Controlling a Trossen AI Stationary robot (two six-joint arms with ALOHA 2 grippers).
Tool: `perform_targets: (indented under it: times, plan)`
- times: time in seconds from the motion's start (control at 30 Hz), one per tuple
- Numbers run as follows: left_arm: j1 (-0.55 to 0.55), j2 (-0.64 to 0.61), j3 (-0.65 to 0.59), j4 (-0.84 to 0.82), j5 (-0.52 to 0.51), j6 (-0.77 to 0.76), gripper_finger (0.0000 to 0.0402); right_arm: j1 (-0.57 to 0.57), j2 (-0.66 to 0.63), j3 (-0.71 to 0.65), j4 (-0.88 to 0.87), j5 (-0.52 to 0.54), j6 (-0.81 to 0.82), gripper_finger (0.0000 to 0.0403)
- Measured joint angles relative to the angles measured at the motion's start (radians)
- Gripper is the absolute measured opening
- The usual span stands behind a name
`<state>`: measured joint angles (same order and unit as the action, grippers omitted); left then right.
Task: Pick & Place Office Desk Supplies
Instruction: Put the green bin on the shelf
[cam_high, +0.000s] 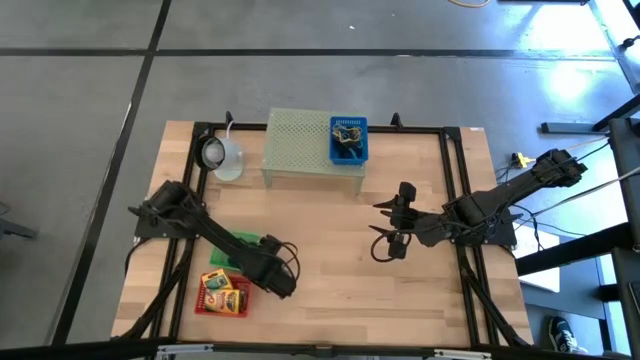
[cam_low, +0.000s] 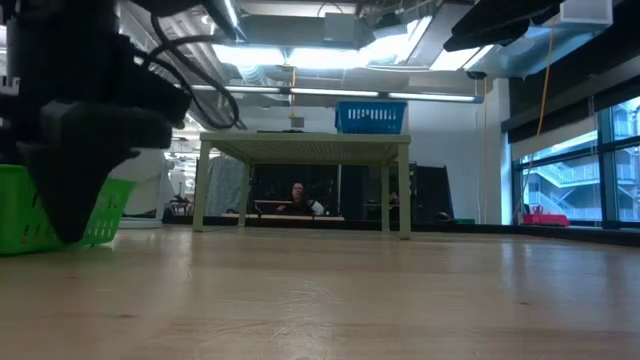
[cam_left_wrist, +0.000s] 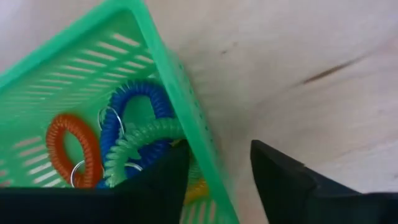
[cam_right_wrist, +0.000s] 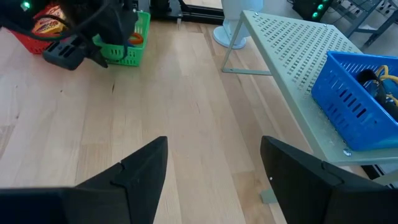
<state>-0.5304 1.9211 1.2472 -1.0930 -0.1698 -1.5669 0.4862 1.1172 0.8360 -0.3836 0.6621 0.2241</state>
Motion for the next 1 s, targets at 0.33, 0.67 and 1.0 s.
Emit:
perform_targets:
  times: [0.33, 0.67, 1.0]
  plan:
    - [0.009, 0.005, 0.000, 0.058, 0.008, 0.078, 0.0019, 0.000, 0.000, 0.000, 0.000, 0.000, 0.000, 0.0258]
    - [0.009, 0.004, 0.001, 0.135, 0.031, 0.100, 0.0016, 0.000, 0.000, 0.000, 0.000, 0.000, 0.000, 0.0258]
    - [-0.001, 0.006, 0.110, 0.207, -0.063, 0.404, 0.0014, 0.000, 0.000, 0.000, 0.000, 0.001, 0.000, 0.0259]
